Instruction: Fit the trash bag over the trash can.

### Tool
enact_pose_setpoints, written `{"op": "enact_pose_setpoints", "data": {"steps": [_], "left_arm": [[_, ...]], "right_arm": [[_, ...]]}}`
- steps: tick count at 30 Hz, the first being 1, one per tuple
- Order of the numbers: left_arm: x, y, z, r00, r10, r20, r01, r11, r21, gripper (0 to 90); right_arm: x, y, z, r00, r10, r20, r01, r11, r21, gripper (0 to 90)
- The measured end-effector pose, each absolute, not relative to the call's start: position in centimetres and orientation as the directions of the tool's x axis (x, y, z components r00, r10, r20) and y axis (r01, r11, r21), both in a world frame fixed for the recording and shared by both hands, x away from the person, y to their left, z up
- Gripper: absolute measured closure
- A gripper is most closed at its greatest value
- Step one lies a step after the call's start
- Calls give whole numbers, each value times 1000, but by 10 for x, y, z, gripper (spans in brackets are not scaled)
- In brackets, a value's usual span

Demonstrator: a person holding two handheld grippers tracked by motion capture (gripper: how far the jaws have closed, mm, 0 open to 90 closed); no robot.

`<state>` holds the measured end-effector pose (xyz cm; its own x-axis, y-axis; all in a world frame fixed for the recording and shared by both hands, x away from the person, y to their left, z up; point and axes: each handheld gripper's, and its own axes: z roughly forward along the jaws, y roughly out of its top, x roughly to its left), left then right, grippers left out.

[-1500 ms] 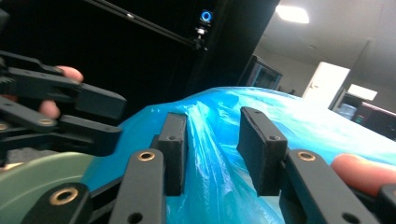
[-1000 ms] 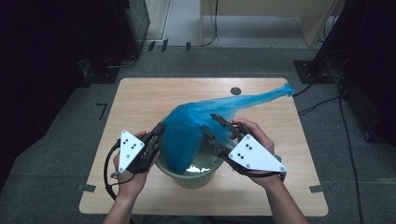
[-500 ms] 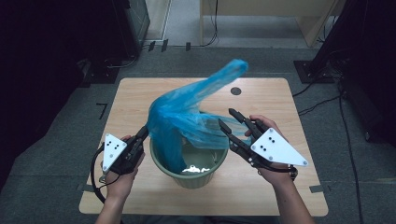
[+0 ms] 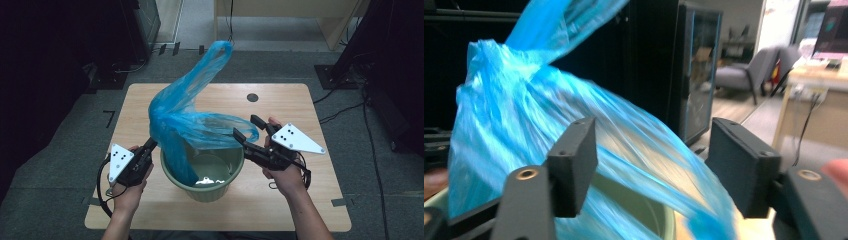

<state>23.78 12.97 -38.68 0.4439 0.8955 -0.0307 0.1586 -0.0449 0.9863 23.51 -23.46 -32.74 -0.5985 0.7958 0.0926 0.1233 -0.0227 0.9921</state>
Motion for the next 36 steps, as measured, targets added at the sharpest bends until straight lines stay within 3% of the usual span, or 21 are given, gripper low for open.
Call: {"op": "enact_pose_setpoints", "data": {"steps": [1, 2, 3, 4, 7, 8, 9, 10, 13, 14, 18, 23, 28, 31, 36], "left_arm": [[238, 130, -387, 444, 895, -32, 158, -43, 986, 900], [238, 130, -387, 444, 896, -32, 157, -42, 987, 900], [238, 130, -387, 443, 896, -29, 155, -45, 987, 900], [238, 129, -387, 442, 896, -30, 154, -43, 987, 900], [238, 129, -386, 439, 897, -37, 152, -33, 988, 888], [238, 129, -385, 438, 898, -38, 152, -32, 988, 798], [238, 130, -385, 441, 897, -45, 152, -25, 988, 742], [238, 130, -384, 444, 894, -54, 153, -17, 988, 742], [238, 133, -378, 474, 875, -94, 171, 14, 985, 501], [237, 133, -375, 476, 874, -100, 170, 21, 985, 501], [228, 136, -359, 485, 870, -92, 127, 34, 991, 351], [214, 134, -339, 496, 864, -88, 83, 54, 995, 329], [215, 127, -333, 479, 874, -78, 150, 6, 989, 310], [226, 131, -341, 539, 835, -109, 220, -16, 975, 261], [230, 136, -345, 594, 797, -111, 202, -14, 979, 254]], "right_arm": [[235, -235, -327, -598, 796, 93, 123, -23, 992, 375], [236, -236, -329, -604, 789, 109, 139, -30, 990, 437], [237, -238, -332, -603, 789, 122, 143, -44, 989, 634], [237, -238, -332, -603, 789, 122, 143, -44, 989, 634], [235, -236, -335, -598, 796, 97, 127, -26, 992, 826], [233, -234, -336, -596, 799, 78, 118, -9, 993, 900], [232, -233, -335, -594, 802, 67, 107, -4, 994, 900], [232, -233, -335, -594, 802, 67, 107, -4, 994, 900], [226, -230, -332, -578, 814, 52, 74, -11, 997, 900], [226, -230, -332, -578, 814, 52, 74, -11, 997, 900], [219, -229, -326, -554, 831, 49, 44, -30, 999, 900], [213, -226, -322, -541, 840, 36, 23, -28, 999, 900], [207, -225, -315, -507, 862, 23, -7, -30, 1000, 900], [207, -233, -311, -471, 881, 48, 0, -54, 999, 900], [210, -244, -307, -423, 903, 72, 4, -78, 997, 900]]}}
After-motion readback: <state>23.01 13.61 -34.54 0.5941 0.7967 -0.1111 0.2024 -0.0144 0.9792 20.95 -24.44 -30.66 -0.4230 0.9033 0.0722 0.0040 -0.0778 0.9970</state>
